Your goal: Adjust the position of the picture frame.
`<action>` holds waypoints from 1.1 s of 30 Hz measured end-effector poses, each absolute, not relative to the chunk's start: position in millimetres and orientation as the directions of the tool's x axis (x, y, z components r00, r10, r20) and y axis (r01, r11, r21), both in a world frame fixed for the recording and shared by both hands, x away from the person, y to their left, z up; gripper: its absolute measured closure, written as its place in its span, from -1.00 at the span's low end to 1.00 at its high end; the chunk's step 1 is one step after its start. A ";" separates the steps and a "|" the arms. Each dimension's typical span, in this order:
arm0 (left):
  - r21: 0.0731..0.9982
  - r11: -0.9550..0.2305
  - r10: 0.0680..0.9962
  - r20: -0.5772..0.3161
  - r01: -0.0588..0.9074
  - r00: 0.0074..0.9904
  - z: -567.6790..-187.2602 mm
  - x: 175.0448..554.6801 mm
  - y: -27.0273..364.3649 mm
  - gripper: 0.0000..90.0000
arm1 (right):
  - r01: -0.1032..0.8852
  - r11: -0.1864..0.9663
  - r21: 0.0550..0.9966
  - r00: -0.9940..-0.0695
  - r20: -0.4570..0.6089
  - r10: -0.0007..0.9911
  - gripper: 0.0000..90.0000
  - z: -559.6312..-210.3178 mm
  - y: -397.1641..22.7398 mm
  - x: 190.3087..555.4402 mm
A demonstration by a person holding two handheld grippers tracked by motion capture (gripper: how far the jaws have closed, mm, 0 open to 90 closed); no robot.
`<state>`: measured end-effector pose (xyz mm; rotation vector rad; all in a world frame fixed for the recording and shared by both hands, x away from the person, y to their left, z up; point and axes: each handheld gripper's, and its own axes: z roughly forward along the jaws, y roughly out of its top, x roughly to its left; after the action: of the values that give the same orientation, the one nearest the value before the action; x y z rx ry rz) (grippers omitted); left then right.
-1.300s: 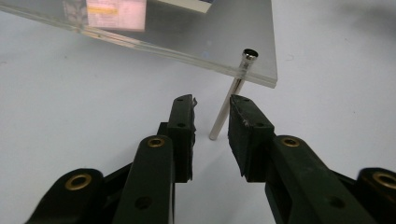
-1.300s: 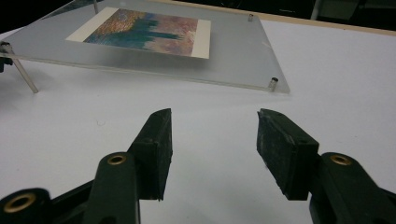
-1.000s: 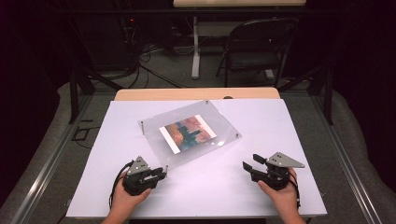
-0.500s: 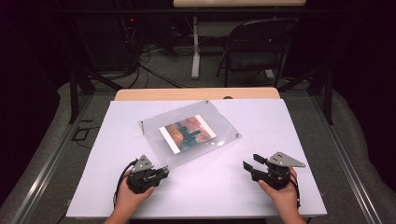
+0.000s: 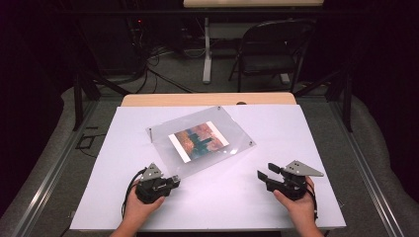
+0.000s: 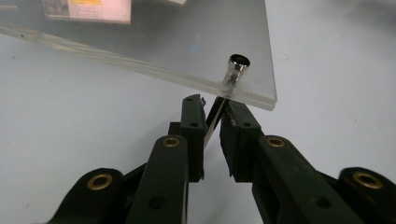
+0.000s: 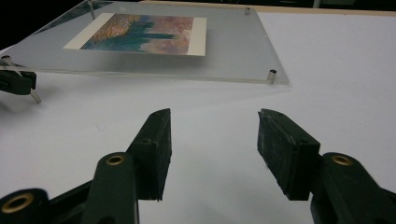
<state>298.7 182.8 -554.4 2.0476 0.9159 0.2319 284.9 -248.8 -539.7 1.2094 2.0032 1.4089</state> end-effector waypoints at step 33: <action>0.777 -0.328 0.664 -0.215 0.537 0.716 -552.5 301.1 174.1 0.79 | 0.457 0.056 0.888 -0.516 0.213 0.830 -0.01 -543.5 -254.8 288.7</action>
<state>301.1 174.1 -552.5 2.0101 0.9158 0.1759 288.7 -254.8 -543.5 1.2908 1.9857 1.4475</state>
